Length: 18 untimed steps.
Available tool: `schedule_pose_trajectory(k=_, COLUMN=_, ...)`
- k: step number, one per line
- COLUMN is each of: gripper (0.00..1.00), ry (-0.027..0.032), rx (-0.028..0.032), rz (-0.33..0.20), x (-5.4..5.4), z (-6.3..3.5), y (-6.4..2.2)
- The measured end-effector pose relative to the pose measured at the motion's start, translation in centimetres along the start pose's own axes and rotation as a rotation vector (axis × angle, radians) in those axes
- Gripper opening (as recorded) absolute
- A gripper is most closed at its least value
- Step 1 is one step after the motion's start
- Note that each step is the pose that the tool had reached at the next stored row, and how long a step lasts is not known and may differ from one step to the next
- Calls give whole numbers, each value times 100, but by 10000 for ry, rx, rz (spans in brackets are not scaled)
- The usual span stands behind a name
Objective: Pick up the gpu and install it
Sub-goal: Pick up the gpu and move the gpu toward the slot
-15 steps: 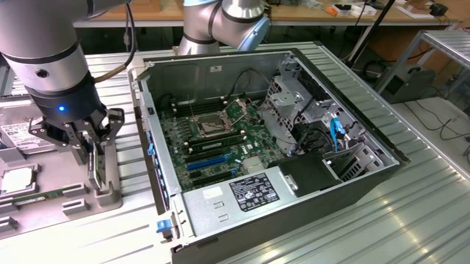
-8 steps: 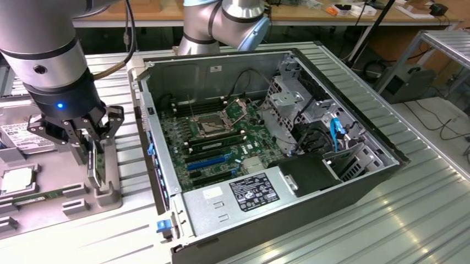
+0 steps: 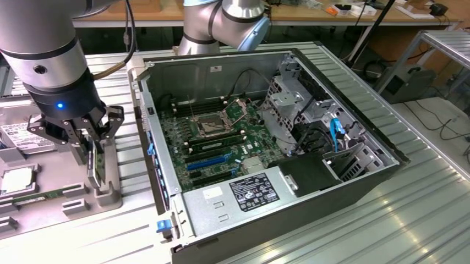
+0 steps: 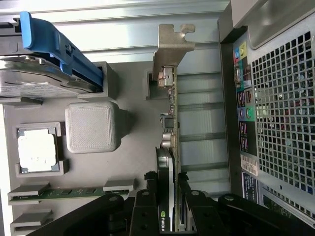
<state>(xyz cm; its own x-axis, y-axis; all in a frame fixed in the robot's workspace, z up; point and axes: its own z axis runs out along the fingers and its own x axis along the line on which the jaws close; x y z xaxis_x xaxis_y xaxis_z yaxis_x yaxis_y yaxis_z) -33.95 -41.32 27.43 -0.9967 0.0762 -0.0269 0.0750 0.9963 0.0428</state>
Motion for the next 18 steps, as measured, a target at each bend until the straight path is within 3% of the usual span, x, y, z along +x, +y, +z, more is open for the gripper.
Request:
schedule_pose_trajectory(k=5, gripper=27, ry=2, rx=2, rz=0, x=0, z=-16, y=1)
schedule_pose_trajectory(k=18, gripper=27, ry=0, rx=0, rz=-1, x=-6, z=-212, y=9)
